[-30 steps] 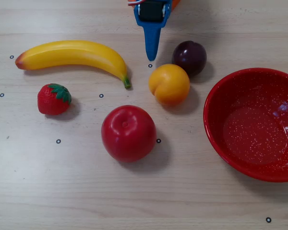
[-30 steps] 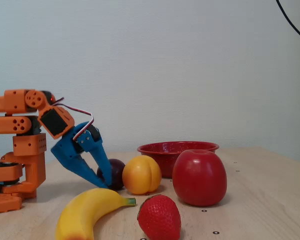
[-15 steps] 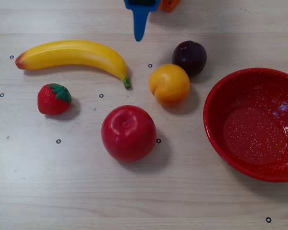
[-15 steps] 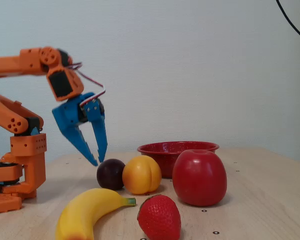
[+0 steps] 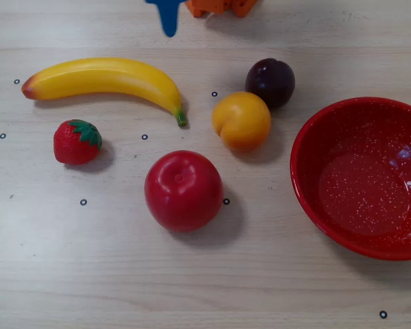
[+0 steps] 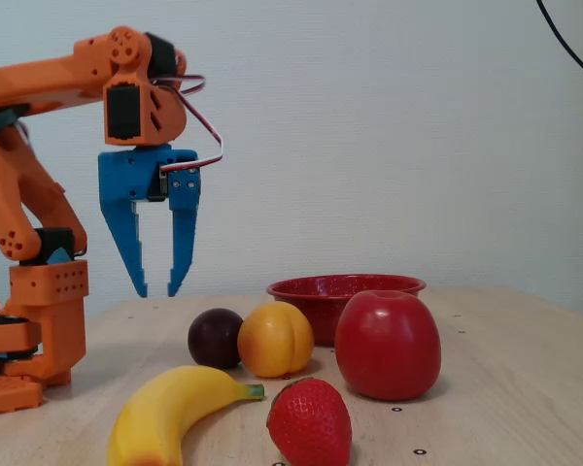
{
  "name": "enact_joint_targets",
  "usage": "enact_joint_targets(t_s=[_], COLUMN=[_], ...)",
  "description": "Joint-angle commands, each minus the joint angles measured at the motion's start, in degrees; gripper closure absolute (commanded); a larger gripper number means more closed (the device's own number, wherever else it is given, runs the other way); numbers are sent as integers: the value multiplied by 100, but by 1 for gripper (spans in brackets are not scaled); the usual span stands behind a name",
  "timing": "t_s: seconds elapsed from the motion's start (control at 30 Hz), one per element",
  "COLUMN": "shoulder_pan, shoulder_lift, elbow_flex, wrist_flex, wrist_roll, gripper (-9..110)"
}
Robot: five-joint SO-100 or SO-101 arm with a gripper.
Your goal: Put the banana in the red bowl.
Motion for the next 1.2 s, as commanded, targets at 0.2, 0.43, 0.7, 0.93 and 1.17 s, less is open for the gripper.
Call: enact_joint_targets(t_s=[0.2, 0.43, 0.7, 0.93, 1.17], shoulder_pan=[-1160, -1951, -2628, -2997, -3015], shoulder_lift=[-932, -1802, -2514, -2971, -3313], elbow_flex=[-1327, -1890, -2312, -2303, -2153], wrist_flex=[466, 703, 809, 791, 694], wrist_roll=[1099, 1907, 2716, 3015, 2979], gripper=[79, 58, 43, 36, 32])
